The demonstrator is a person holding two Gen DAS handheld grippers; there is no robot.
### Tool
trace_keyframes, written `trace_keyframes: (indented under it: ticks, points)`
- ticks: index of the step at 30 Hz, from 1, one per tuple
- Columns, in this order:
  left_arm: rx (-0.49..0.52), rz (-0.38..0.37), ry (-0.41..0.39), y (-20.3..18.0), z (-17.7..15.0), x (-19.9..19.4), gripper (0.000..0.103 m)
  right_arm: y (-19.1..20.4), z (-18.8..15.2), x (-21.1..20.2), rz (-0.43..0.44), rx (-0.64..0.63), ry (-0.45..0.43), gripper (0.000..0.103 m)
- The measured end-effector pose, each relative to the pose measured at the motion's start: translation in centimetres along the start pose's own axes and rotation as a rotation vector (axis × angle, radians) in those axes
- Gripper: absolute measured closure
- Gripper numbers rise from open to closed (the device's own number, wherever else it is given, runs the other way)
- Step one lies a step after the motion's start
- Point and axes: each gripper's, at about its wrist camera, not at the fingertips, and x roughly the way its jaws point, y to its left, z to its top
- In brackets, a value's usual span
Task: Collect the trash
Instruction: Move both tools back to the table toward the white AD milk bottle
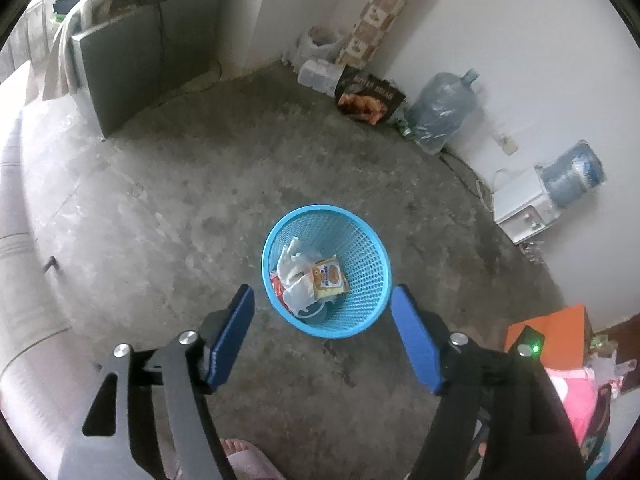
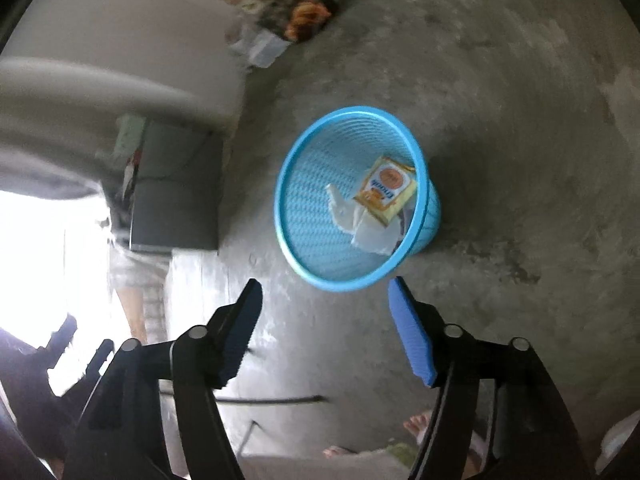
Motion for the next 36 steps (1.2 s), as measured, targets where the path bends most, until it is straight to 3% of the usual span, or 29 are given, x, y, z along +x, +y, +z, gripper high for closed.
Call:
trace_keyframes:
  ticks: [3, 5, 7, 12, 18, 21, 27, 30, 36]
  points:
    - [0.008, 0.018, -0.037, 0.6, -1.3, -4.4, 0.029, 2.3, -1.8, -1.8, -0.023, -0.094, 0.003, 0.034]
    - [0.009, 0.009, -0.101, 1.5, -2.6, -8.6, 0.019, 4.2, -3.0, -2.7, -0.027, -0.167, 0.005, 0.032]
    - [0.016, 0.026, -0.151, 2.5, -3.8, -12.1, 0.015, 6.1, -4.0, -3.2, -0.025, -0.242, 0.012, 0.031]
    - [-0.004, 0.098, -0.281, 6.9, -7.5, -21.0, 0.008, 10.7, -6.2, -4.8, 0.036, -0.389, 0.033, 0.028]
    - [-0.172, 0.273, -0.437, 14.7, -14.2, -30.6, 0.006, 15.2, -9.3, -4.9, 0.114, -0.515, 0.087, 0.027]
    - [-0.318, 0.371, -0.510, 19.2, -18.1, -34.4, 0.006, 17.3, -11.2, -3.8, 0.149, -0.556, 0.151, 0.027]
    - [-0.488, 0.454, -0.556, 25.1, -22.6, -37.0, 0.006, 22.9, -17.2, -1.2, 0.225, -0.663, 0.322, 0.027]
    - [-0.554, 0.441, -0.569, 27.4, -24.1, -37.2, 0.006, 25.5, -20.7, -0.6, 0.268, -0.706, 0.409, 0.027]
    - [-0.561, 0.403, -0.545, 29.1, -25.1, -35.6, 0.006, 29.5, -26.7, 1.8, 0.294, -0.758, 0.538, 0.027]
